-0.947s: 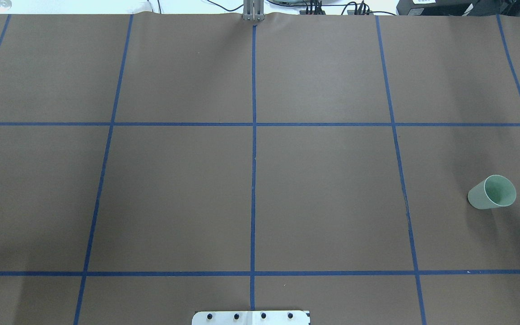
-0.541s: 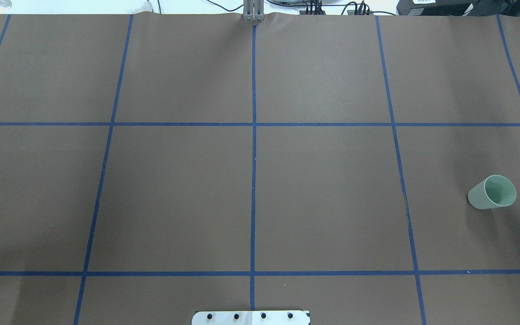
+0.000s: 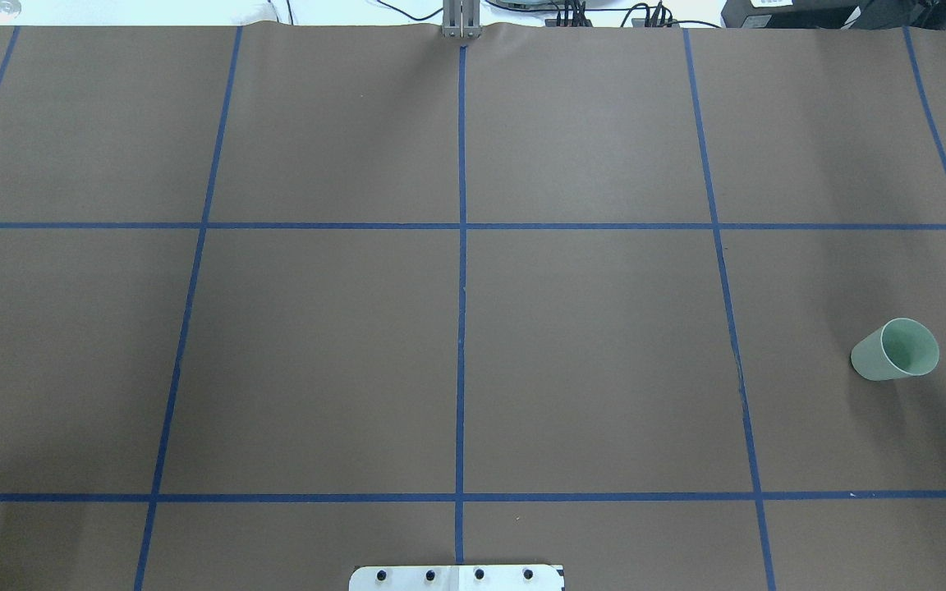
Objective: Transfer and stack yellow cup on green cup
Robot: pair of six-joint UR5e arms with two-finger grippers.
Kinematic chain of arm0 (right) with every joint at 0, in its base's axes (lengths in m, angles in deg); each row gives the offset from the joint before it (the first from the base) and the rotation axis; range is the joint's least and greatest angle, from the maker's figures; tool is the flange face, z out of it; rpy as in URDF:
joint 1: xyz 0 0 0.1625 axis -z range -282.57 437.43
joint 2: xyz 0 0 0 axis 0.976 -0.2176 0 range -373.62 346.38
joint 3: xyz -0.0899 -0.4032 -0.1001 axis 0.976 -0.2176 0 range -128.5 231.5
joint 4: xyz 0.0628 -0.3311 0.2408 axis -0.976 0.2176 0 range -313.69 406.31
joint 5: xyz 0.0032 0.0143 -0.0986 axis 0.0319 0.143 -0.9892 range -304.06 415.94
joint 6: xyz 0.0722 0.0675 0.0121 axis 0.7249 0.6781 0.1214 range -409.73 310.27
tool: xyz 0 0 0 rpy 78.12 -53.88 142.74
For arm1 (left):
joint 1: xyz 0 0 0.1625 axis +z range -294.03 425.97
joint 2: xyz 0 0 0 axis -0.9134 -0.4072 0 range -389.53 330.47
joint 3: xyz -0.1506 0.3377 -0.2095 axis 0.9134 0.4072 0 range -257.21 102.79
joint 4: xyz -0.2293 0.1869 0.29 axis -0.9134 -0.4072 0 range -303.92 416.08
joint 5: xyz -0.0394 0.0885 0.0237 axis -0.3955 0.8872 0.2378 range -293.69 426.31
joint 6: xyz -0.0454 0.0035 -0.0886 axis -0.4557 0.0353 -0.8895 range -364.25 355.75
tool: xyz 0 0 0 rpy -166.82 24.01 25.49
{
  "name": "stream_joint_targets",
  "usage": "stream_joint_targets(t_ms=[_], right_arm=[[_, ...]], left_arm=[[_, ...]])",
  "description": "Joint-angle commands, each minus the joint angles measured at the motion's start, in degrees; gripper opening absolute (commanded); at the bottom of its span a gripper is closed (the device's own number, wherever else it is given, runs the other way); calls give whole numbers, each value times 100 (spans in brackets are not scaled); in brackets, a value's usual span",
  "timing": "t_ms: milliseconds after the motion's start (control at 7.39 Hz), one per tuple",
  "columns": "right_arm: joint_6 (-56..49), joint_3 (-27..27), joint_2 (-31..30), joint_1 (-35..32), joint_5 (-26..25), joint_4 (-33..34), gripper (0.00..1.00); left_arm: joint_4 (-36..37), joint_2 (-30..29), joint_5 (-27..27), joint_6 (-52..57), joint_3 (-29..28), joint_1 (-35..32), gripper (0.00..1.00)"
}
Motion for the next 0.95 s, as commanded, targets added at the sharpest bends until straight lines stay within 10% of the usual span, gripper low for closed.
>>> stream_joint_targets(t_ms=[0,812], right_arm=[[8,111,-45,0,26,12,100],[9,147,-54,26,18,21,100]], left_arm=[[-90,-15,-3,-86,-148,33,99],[-371,-155,-196,-474,-693,481,95]])
